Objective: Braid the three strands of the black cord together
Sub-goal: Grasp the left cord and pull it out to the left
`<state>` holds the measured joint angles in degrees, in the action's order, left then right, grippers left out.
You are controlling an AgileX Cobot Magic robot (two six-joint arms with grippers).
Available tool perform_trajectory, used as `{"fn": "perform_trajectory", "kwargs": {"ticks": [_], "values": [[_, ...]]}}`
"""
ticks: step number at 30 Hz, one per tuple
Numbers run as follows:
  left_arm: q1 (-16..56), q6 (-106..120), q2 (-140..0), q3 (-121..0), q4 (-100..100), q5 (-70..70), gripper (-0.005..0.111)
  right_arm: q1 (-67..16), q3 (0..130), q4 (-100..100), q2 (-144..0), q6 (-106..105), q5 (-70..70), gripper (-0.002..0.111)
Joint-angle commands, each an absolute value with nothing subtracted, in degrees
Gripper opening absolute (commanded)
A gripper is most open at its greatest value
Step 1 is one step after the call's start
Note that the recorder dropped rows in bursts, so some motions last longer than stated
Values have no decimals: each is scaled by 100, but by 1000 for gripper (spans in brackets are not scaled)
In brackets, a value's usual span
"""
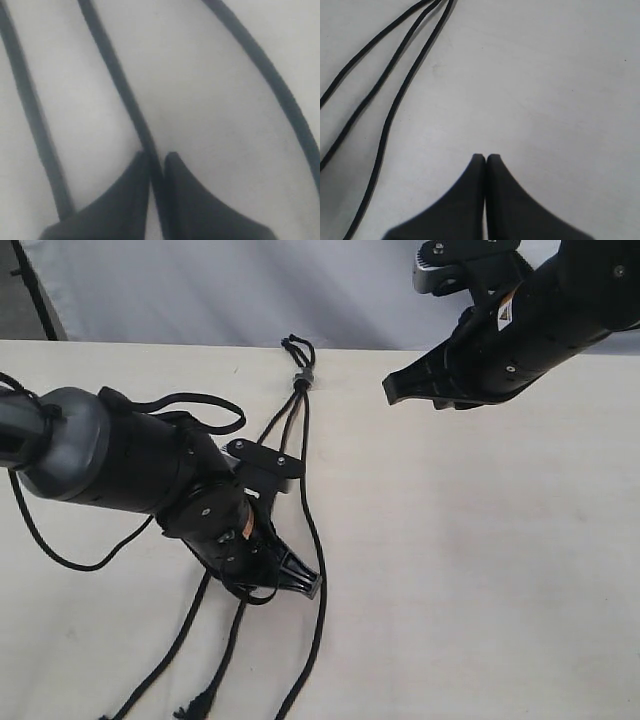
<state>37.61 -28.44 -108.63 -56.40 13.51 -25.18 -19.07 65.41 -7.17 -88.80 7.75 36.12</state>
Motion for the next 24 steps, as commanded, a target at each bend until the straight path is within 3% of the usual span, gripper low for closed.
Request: {"fn": "perform_trajectory", "kwargs": {"ticks": [1, 10, 16, 24], "values": [[3787, -2744, -10899, -5662, 1284, -2560, 1, -1873, 6578, -788, -8883, 746, 3610, 0], [3532, -2357, -10162, -6365, 2358, -3827, 1, -1873, 6578, -788, -8883, 746, 3634, 0], [2483, -3054, -9949, -6357, 2937, -4281, 1, -1873, 6578, -788, -8883, 746, 3634, 0], [1305, -3338, -9975, -5518, 2888, -3106, 1, -1873, 6578, -788, -8883, 734, 3594, 0]]}}
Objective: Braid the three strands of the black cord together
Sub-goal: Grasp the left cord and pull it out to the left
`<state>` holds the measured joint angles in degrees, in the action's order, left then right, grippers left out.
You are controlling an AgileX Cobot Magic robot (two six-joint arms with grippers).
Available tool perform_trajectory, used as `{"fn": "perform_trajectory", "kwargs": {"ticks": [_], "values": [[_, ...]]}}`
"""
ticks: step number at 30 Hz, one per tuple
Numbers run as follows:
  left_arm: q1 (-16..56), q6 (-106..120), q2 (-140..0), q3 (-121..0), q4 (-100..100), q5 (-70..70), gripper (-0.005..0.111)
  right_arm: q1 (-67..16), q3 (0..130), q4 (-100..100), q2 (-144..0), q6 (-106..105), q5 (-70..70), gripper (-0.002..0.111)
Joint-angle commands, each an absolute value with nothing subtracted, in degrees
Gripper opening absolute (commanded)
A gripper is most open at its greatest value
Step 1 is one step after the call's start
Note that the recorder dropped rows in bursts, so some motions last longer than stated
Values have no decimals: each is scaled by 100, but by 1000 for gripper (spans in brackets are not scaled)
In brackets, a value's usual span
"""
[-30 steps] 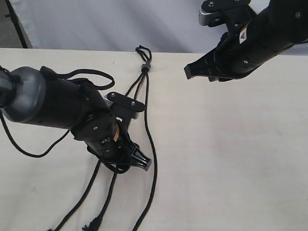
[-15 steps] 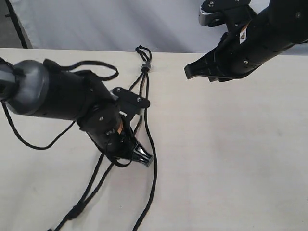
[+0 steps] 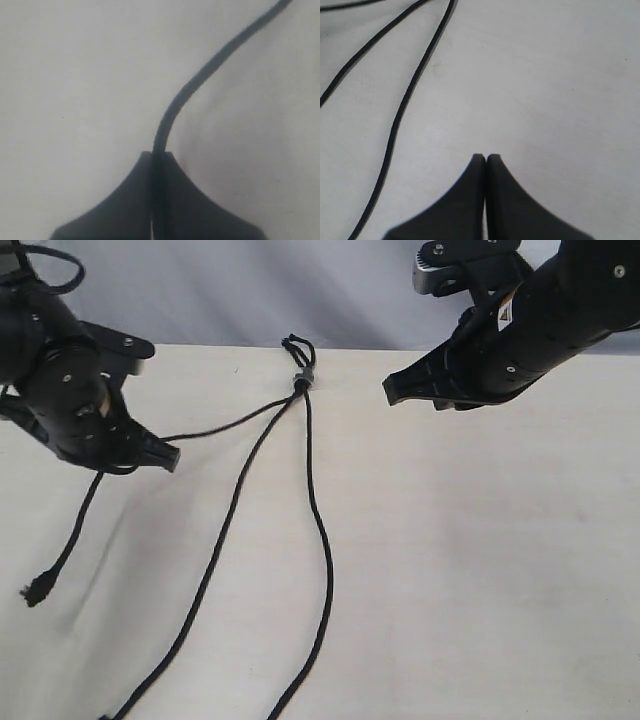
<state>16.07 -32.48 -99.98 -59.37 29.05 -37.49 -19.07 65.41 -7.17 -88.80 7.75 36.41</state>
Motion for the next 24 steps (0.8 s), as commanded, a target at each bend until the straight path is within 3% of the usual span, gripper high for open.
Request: {"fn": "perform_trajectory", "kwargs": {"ticks": [1, 12, 17, 21, 24], "values": [[1250, -3338, -10000, -5394, 2888, -2934, 1, -1873, 6578, -788, -8883, 734, 3594, 0], [1168, -3350, -10524, -5107, 2888, -2329, 3, -1873, 6578, -751, -8883, 765, 3422, 0], [1168, -3350, -10524, -5107, 2888, -2330, 25, -1873, 6578, -751, -8883, 765, 3422, 0], [1168, -3507, -10524, -5107, 2888, -2276, 34, -1873, 6578, -751, -8883, 765, 3422, 0], [1168, -3537, -10524, -5175, 2873, -2421, 56, -1873, 6578, -751, -8883, 765, 3464, 0]]}}
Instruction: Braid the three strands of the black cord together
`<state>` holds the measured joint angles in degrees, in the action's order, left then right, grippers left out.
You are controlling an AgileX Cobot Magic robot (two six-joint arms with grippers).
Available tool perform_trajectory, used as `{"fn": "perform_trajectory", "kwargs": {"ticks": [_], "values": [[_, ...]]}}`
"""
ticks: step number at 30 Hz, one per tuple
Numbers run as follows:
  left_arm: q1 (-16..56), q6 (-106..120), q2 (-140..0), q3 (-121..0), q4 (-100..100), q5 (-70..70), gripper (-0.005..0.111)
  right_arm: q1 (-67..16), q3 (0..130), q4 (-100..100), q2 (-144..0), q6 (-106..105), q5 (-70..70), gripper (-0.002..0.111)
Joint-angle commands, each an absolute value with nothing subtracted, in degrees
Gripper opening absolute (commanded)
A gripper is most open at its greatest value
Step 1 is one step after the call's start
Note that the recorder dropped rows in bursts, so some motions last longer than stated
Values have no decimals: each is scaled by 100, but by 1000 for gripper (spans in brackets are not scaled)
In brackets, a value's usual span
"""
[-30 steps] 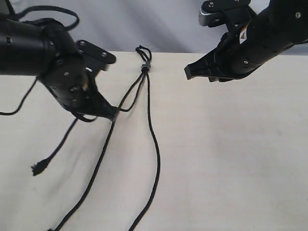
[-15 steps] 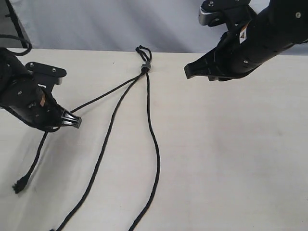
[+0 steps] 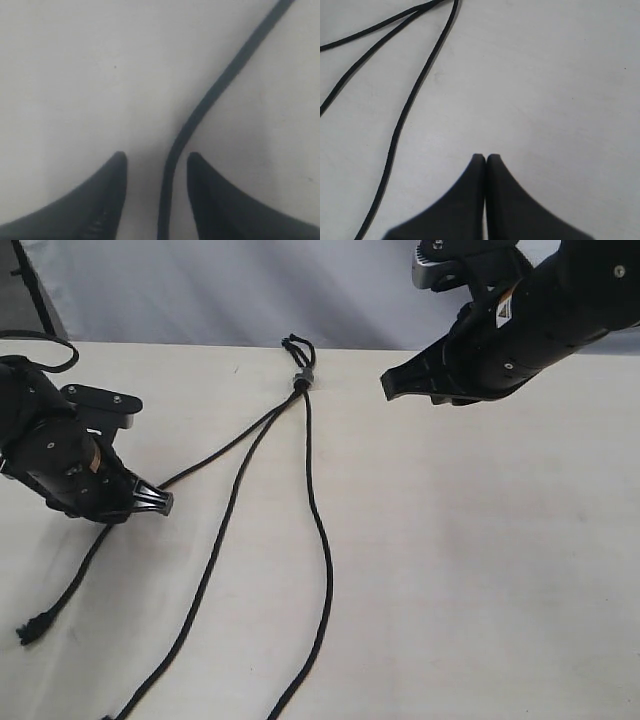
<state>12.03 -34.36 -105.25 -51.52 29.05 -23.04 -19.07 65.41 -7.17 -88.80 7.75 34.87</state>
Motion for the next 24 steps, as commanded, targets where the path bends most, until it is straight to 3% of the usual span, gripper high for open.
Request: {"fn": "perform_trajectory", "kwargs": {"ticks": [1, 4, 9, 10, 13, 16, 19, 21, 24], "values": [[1168, -3537, -10524, -5272, 2809, -2615, 62, -1873, 6578, -751, -8883, 765, 3481, 0], [1168, -3444, -10390, -5770, 2777, -3580, 68, -1920, 6578, -285, -8890, 748, 3504, 0], [1106, -2885, -9199, -6023, 2911, -3352, 66, -2766, 6664, 0, -9427, 618, 3609, 0], [1005, -2846, -9018, -6023, 2938, -3280, 62, -3003, 6787, 0, -9664, 618, 3632, 0], [536, -2846, -8724, -6023, 2938, -3095, 35, -3597, 7237, 0, -10323, 677, 3663, 2], [145, -2894, -8736, -6023, 2800, -3066, 3, -4063, 7836, 0, -10998, 676, 3883, 19], [-134, -2873, -8737, -5924, 2788, -3024, 2, -4468, 8576, 0, -11650, 830, 4345, 44], [-214, -2873, -8737, -5911, 2788, -3024, 1, -4626, 9003, 0, -12014, 979, 4639, 55], [-214, -2873, -8737, -5911, 2788, -3011, 1, -4694, 9555, 0, -12501, 1246, 4978, 57]]}}
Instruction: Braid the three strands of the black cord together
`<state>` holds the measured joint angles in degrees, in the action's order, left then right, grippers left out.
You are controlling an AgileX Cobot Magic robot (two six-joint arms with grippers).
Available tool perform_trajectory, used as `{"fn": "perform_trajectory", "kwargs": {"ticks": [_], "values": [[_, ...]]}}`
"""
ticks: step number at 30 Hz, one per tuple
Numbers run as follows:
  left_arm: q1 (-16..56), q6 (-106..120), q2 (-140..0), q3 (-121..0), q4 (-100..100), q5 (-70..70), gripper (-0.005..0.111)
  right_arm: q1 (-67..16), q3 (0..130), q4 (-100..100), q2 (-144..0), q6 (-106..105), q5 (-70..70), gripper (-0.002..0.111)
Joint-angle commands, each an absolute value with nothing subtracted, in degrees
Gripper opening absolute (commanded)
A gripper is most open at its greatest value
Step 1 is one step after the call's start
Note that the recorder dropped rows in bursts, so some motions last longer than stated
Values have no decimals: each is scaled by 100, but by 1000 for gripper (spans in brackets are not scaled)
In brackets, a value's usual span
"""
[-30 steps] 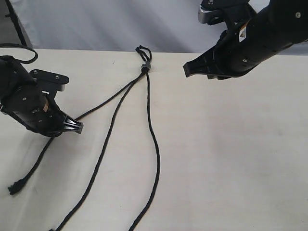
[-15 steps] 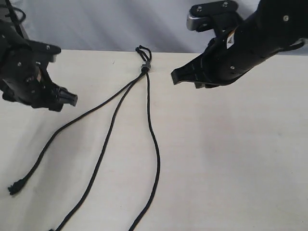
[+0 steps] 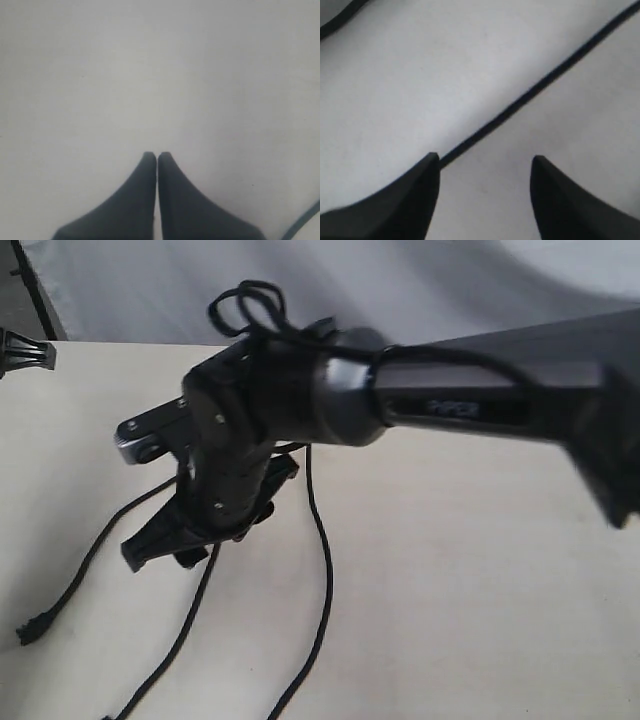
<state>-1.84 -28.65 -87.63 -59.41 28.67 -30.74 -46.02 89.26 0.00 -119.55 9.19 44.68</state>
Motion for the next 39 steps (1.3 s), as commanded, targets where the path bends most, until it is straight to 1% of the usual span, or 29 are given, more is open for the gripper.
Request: {"fn": "perform_trajectory", "kwargs": {"ticks": [1, 9, 10, 11, 12, 14, 15, 17, 18, 23, 28, 33, 39], "values": [[-214, -2873, -8737, -5911, 2774, -2975, 1, -4694, 9681, 33, -12641, 1328, 5041, 57], [-214, -2873, -8737, -5911, 2649, -2956, 1, -4682, 9926, 195, -13217, 1515, 5269, 57], [-214, -2873, -8737, -5911, 2649, -2956, 1, -4682, 9926, 217, -13226, 1515, 5281, 57], [-214, -2873, -8737, -5911, 2649, -2956, 1, -4682, 9926, 217, -13244, 1515, 5295, 53], [-214, -2873, -8737, -5911, 2649, -2956, 1, -4682, 9926, 253, -13268, 1487, 5304, 47], [-214, -2873, -8737, -5911, 2649, -2956, 1, -4682, 9926, 324, -13268, 1293, 5304, 32], [-214, -2873, -8737, -5911, 2649, -2956, 1, -4682, 9926, 453, -13268, 1111, 5304, 20], [-214, -2873, -8737, -5911, 2649, -2956, 1, -4682, 9926, 612, -13223, 828, 5351, 4], [-214, -2873, -8737, -5911, 2649, -2956, 1, -4682, 9926, 609, -13159, 705, 5423, 0], [-214, -2873, -8737, -5911, 2628, -2956, 1, -4616, 9926, 164, -12648, 484, 5863, 0], [-214, -2873, -8737, -5911, 2623, -2956, 1, -4274, 9926, -673, -11966, 484, 6376, 0], [-214, -2873, -8737, -5911, 2507, -2956, 1, -3632, 9926, -1229, -11681, 484, 6655, 0], [-214, -2691, -8737, -5911, 2327, -2956, 1, -2800, 9891, -1268, -11836, 423, 6810, 0]]}}
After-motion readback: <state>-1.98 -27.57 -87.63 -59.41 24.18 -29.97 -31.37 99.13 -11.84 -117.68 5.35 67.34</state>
